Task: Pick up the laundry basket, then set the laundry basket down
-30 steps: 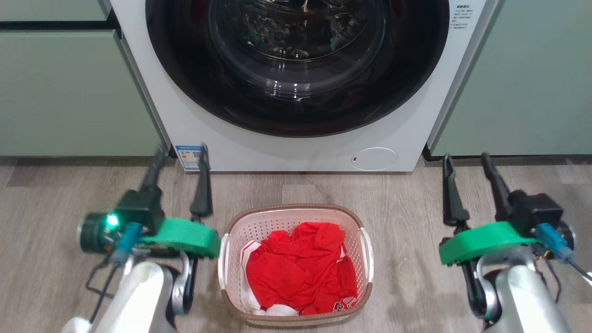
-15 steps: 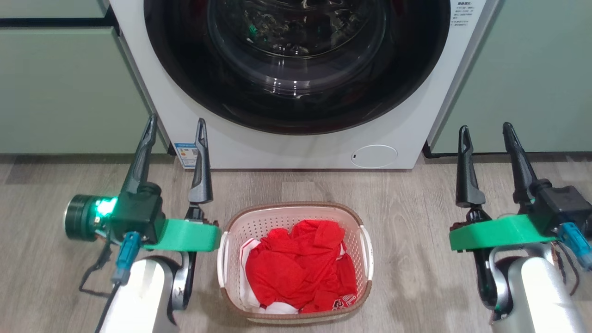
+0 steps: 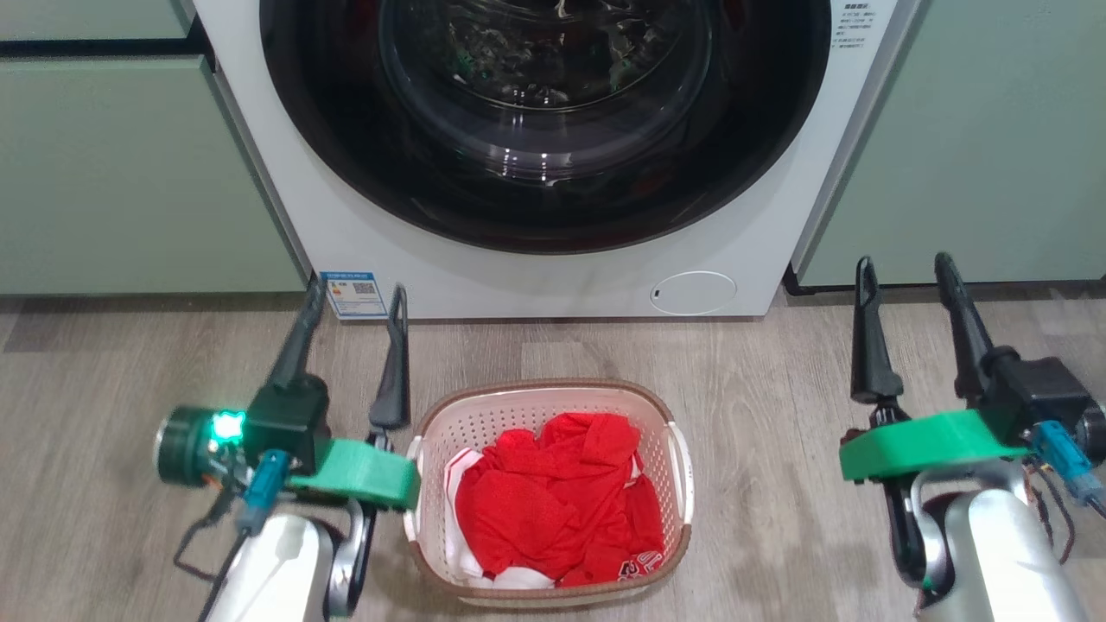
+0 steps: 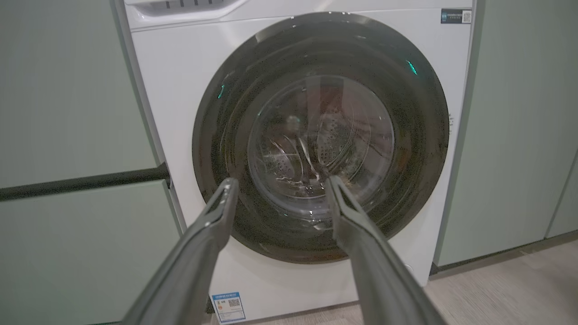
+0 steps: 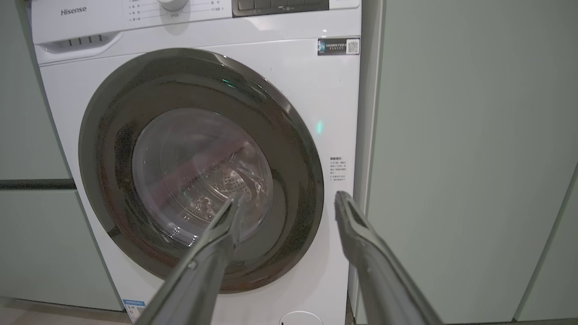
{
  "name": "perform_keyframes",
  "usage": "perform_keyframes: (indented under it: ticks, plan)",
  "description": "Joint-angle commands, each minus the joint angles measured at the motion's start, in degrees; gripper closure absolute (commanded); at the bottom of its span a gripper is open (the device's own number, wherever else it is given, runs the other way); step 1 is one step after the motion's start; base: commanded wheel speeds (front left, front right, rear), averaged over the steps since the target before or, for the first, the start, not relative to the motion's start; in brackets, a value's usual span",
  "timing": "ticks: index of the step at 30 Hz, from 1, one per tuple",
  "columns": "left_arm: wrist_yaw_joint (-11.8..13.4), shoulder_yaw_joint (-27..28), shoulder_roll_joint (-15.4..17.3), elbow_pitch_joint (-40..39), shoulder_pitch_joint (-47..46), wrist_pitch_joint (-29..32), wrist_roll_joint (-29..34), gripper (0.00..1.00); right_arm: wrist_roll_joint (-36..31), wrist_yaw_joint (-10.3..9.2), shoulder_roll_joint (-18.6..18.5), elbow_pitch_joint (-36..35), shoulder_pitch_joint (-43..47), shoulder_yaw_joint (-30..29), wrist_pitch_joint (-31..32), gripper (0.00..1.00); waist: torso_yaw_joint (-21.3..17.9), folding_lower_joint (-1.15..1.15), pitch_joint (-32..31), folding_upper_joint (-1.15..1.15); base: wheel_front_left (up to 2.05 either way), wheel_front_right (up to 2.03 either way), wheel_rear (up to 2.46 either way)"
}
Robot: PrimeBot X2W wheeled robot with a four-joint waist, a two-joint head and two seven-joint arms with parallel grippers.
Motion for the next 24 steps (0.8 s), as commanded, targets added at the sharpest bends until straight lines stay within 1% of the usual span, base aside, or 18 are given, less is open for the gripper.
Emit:
perform_keyframes:
  ticks: [1,5,14,16,20,24]
  plan:
    - [-0.5,1.8,-0.1,-0.5,-1.5,-0.2,-0.4,0.0,0.5,0.35,-0.5,-0.8,-0.6,1.1,-0.3,0.0,-0.1,0.0,-0.1,0.0,0.0,0.0,0.0]
    - [-1.2,2.0,-0.5,1.2,-1.4,-0.2,-0.7,0.0,0.9,0.35,-0.5,0.1,-0.4,0.8,-0.3,0.0,0.0,0.0,-0.1,0.0,0.0,0.0,0.0]
    - [-1.7,2.8,-1.0,1.9,-1.2,-0.2,-0.8,0.0,0.9,0.35,-0.5,0.5,-0.2,0.9,-0.3,0.0,0.2,0.0,0.0,0.0,0.0,0.0,0.0]
    - [-2.1,2.9,-1.1,2.4,-1.1,-0.2,-1.5,0.0,1.3,0.35,-0.5,1.1,-0.2,1.1,-0.3,0.0,0.2,0.0,0.1,0.0,0.0,0.0,0.0]
    - [-2.9,3.3,-1.2,4.9,-1.0,-0.2,-2.6,0.0,1.2,0.35,-0.5,7.2,-0.1,1.6,-0.3,0.0,-0.2,0.0,1.0,0.0,0.0,0.0,0.0]
    - [-4.9,2.9,-1.2,11.2,-2.7,-0.2,-3.4,0.0,2.5,0.35,-0.5,14.0,-3.4,1.9,-0.3,0.0,-0.6,0.0,5.3,0.0,0.0,0.0,0.0]
